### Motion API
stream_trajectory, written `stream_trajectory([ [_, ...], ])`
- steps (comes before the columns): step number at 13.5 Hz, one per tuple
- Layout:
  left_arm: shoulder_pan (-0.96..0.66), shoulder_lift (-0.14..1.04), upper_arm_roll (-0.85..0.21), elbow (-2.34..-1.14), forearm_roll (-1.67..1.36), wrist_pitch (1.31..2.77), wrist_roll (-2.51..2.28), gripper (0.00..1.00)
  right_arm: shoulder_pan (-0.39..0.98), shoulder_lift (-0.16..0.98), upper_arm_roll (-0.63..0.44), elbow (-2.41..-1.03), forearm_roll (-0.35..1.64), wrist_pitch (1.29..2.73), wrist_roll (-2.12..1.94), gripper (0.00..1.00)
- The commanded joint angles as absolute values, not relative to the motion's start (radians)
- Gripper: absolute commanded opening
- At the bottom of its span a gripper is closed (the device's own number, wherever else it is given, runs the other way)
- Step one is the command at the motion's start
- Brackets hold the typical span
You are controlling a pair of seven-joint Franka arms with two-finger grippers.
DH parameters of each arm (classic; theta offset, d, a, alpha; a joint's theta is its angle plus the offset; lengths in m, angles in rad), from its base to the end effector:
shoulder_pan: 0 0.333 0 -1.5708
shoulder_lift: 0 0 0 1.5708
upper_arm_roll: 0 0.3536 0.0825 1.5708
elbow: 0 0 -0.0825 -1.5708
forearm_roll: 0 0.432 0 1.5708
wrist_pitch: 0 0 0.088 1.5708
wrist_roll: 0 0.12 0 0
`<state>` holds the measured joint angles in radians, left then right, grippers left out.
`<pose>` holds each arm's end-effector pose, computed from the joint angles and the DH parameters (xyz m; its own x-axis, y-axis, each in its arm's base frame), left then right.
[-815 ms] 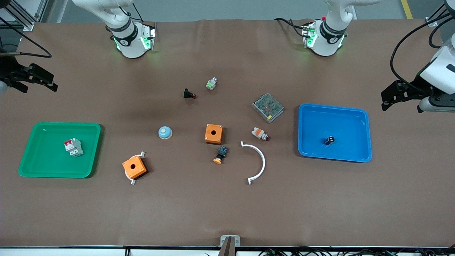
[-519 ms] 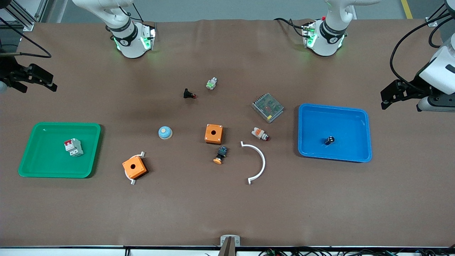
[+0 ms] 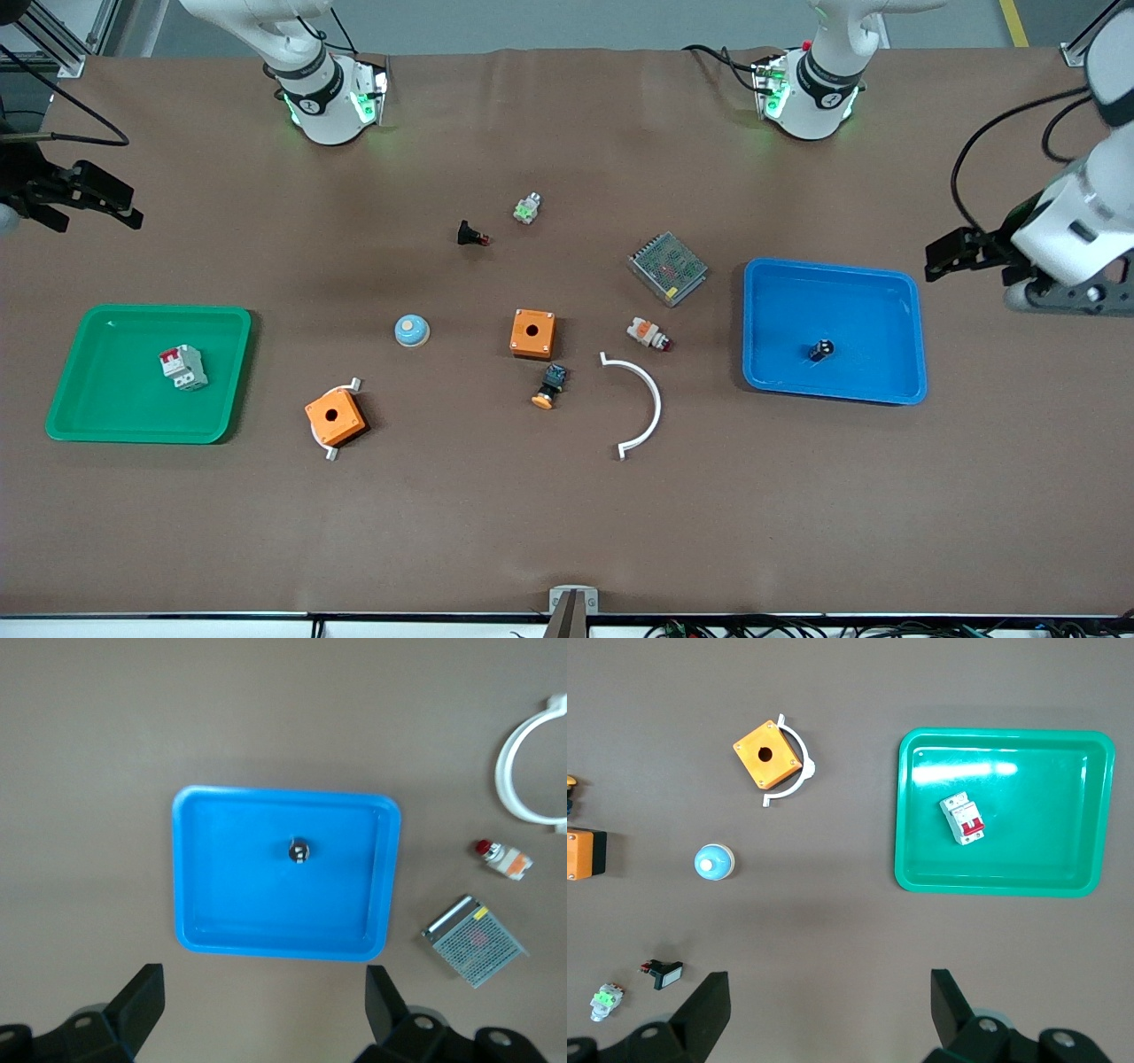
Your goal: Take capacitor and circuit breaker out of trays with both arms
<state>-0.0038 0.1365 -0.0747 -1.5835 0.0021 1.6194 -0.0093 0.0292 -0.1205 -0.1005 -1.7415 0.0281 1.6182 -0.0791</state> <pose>0.6430 -0.0476 0.5614 0.9926 -0.0692 -0.1001 -0.0688 -0.9976 0.0071 0.5614 -0.0401 0.6341 1.0000 0.0072 -0.0003 0.0072 -0.9992 -0.0403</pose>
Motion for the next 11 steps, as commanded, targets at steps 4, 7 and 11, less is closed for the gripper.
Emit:
stream_trajectory([
  [4,-0.011,0.195,-0.089,-1.858,-0.002,1.935,0.021,1.0,0.014,-0.11,-0.091,-1.746,0.012,1.618,-0.066,1.0],
  [7,-0.021,0.27,-0.101,-1.963,0.0,2.124,0.021,1.0,-0.009,-0.022,-0.091,-1.746,-0.006,1.653,-0.077,1.0],
  [11,-0.04,0.356,-0.101,-2.008,0.027,2.247,0.02,1.0,-0.009,0.008,-0.091,-1.744,-0.006,1.669,-0.077,1.0],
])
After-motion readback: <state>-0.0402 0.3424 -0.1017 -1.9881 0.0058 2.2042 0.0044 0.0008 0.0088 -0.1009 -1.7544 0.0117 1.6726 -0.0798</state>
